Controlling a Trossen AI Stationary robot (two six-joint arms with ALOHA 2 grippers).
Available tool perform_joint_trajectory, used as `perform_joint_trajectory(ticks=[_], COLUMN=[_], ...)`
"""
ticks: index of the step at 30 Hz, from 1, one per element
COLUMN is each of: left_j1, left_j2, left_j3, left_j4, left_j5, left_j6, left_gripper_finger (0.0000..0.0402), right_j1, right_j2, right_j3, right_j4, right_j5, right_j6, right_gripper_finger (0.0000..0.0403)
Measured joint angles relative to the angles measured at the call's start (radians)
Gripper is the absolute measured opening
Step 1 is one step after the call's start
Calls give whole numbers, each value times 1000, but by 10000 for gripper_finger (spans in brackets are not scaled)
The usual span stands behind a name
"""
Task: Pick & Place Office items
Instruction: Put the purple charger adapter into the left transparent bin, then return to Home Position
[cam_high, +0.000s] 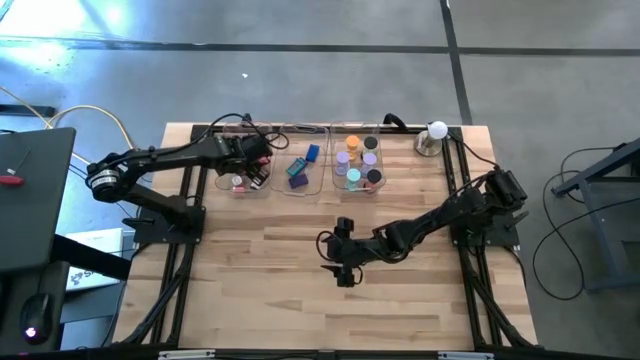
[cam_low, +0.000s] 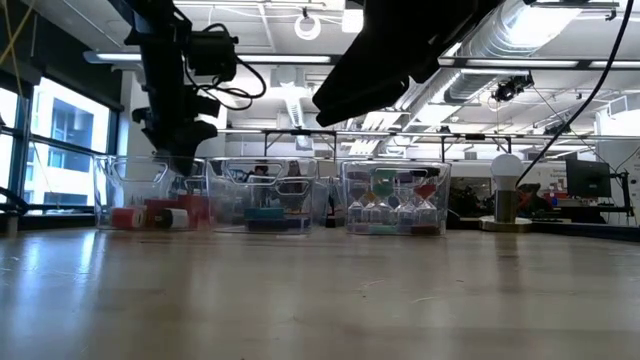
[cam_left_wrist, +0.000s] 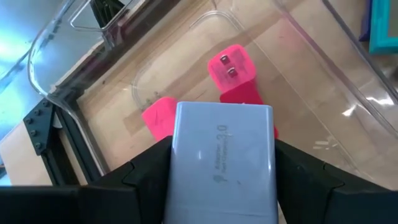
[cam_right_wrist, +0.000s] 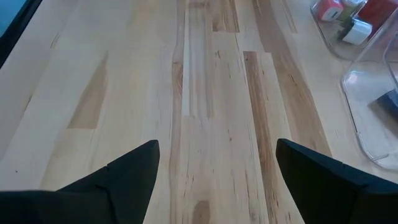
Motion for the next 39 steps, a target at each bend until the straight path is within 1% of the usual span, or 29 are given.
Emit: perform_joint_trajectory(ticks=[6,15,19,22,25,27,30,35,37,39], left_j1=[0,0,0,-12,-32,-48,-80,-164,-203,-241], left_j2=[0,1,2,2,-9,-25,-67,-155,-179,-195], left_j3=[0,0,0,3,16,34,56,57,57,57], left_j4=[-1,-4,-2,-7,-37,-63,-98,-115,-136,-158], left_j5=[0,0,0,0,0,0,-2,11,36,84], left_j6=[-3,-72,-29,9,22,23,25,6,-15,-29], left_gripper_finger=[233,235,235,235,235,235,235,235,235,235], right_j1=[0,0,0,0,0,0,1,0,0,0], right_j2=[0,0,0,0,0,0,0,0,0,-11], right_j3=[0,0,0,0,0,0,0,0,0,0], right_j4=[0,0,0,0,0,0,-3,-16,-28,-67], right_j5=[2,2,0,-36,-108,-135,-130,-125,-125,-126], right_j6=[0,11,11,11,9,4,4,0,0,0], right_gripper_finger=[313,313,313,313,313,313,313,313,311,305])
